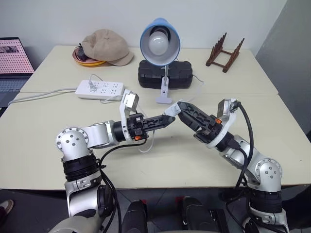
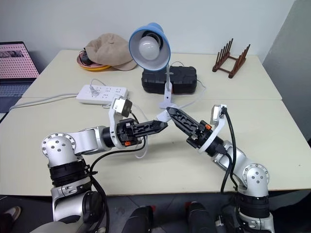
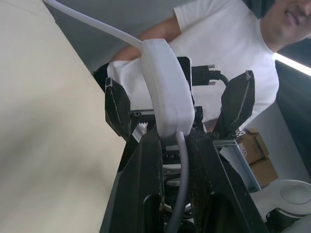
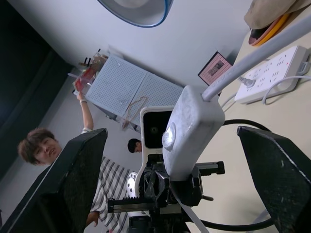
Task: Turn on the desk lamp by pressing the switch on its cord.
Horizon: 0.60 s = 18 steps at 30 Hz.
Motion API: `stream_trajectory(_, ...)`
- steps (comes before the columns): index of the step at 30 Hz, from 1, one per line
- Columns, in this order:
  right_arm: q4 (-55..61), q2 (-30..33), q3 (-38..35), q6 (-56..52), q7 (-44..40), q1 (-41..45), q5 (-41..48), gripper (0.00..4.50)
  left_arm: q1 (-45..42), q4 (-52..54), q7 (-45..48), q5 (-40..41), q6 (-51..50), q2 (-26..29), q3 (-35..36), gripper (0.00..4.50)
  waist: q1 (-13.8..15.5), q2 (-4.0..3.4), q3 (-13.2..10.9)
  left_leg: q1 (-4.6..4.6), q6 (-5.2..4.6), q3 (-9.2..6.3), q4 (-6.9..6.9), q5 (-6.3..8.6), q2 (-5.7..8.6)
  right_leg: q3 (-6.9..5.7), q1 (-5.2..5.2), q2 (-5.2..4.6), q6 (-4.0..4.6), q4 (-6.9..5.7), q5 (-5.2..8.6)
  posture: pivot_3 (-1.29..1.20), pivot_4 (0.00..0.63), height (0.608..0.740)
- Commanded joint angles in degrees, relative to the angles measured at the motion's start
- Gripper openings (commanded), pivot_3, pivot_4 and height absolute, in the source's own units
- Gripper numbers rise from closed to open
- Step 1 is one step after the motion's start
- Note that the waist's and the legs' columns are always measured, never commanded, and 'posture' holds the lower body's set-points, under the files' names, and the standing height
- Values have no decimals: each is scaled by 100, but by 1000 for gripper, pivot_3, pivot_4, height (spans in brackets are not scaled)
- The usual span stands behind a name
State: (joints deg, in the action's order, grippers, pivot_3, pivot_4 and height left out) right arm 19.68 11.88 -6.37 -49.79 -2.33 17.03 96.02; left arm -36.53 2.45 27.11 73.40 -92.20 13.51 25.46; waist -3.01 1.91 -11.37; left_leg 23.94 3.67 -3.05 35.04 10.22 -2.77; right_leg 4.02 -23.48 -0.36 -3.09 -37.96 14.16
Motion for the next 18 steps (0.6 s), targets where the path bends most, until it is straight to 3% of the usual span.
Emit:
stream_trajectory(1, -24, 73, 47, 48, -140, 124, 47, 4500, 0, 48, -226, 477, 12, 27, 38, 309, -1, 0, 0, 0, 0, 0, 0, 0, 0, 0, 0, 0, 0, 1, 0, 0, 150, 740)
stream_trajectory(5, -49, 127, 98, 48, -203, 136, 27, 4500, 25, 43, -428, 670, 105, 51, -78, 309, 1, 0, 0, 0, 0, 0, 0, 0, 0, 1, 0, 0, 1, 1, 1, 0, 150, 740)
stream_trajectory(8, -57, 125, 181, 17, -287, 133, -21, 4080, 38, 11, -528, 851, 148, 90, -162, 309, 2, 0, 0, 0, 0, 1, 0, 0, 0, 1, 0, 0, 3, 2, 2, 0, 150, 740)
stream_trajectory(18, -126, 332, 221, -36, -428, 177, -49, 1870, 183, 20, -787, 1333, 504, 226, -543, 309, 10, 0, 0, 2, 0, 1, 0, 0, 1, 2, 0, -1, 25, 7, 14, 0, 150, 740)
